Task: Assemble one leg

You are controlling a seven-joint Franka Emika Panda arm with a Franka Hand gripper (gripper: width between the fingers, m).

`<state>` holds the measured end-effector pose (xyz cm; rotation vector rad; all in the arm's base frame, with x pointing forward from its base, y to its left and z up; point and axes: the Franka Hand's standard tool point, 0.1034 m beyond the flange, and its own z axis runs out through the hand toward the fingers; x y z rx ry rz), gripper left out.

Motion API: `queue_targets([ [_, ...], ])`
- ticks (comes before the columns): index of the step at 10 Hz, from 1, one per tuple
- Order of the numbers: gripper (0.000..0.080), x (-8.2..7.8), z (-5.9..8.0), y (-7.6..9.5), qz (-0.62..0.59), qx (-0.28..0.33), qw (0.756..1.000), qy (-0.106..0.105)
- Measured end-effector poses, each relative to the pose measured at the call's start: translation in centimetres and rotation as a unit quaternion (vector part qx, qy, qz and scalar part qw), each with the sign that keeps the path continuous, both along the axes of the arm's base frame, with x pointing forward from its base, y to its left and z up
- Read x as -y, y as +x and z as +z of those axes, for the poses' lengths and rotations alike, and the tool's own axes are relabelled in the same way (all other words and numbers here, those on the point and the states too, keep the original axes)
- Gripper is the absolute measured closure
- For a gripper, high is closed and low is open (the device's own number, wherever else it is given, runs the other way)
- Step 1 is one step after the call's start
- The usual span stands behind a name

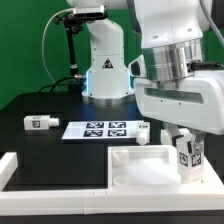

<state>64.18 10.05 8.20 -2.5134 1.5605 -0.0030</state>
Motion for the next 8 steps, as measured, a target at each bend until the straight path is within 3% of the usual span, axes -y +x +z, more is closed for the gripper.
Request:
queue_targets([
  [1,0.0404,0.1,0.0,0.0,0.036,0.005,0.999,-0.007],
  [2,0.0266,0.1,0.0,0.0,0.164,0.019,0.986,-0.024],
  [3,0.0186,-0.4,0.1,-0.1,0.261,0.02,0.964,-0.035],
  [5,0.0156,-1.5,-0.2,-0.6,0.345,0.028,0.937,-0.042],
  [8,0.0151,-0.9,-0.2,-0.5,0.451,0.042,0.89,-0.054],
])
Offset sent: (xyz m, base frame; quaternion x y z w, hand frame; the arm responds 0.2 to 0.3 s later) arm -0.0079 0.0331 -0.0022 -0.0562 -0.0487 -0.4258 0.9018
